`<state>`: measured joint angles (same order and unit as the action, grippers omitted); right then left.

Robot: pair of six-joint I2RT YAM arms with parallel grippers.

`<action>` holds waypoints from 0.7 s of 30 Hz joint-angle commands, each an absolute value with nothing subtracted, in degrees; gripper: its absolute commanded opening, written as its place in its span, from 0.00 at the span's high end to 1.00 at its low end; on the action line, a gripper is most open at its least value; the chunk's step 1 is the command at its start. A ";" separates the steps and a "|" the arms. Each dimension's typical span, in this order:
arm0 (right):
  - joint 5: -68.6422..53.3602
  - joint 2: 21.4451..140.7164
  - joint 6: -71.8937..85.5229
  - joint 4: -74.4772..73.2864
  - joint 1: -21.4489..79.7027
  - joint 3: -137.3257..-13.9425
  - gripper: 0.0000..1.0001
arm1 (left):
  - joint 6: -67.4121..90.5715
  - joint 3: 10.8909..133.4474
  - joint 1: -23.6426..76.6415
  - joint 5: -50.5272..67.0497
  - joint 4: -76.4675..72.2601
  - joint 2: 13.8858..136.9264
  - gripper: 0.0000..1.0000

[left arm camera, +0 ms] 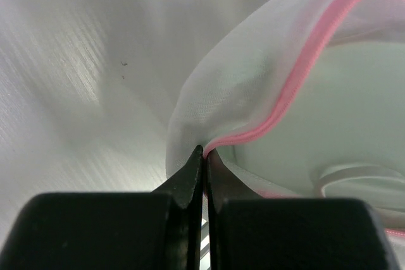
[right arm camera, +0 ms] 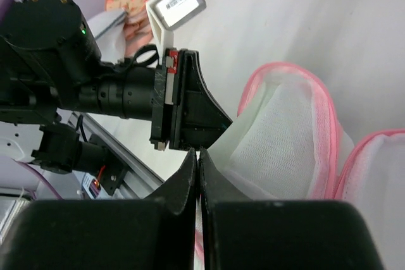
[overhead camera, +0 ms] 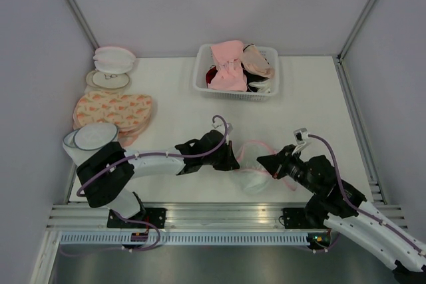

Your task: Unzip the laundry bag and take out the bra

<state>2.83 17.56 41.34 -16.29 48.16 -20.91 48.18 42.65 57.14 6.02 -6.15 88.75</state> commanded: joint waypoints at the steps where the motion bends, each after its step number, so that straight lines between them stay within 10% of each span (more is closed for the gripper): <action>1: 7.02 14.33 42.71 -15.11 48.43 -21.09 1.00 | 49.66 41.66 57.48 5.54 -8.00 87.45 0.98; 8: 16.07 0.30 47.98 -11.61 48.34 -17.76 1.00 | 50.54 40.17 57.48 6.06 -9.58 87.63 0.98; 21: 21.10 11.33 40.79 2.62 48.43 -24.78 1.00 | 51.07 40.25 57.48 8.17 -11.69 88.94 0.98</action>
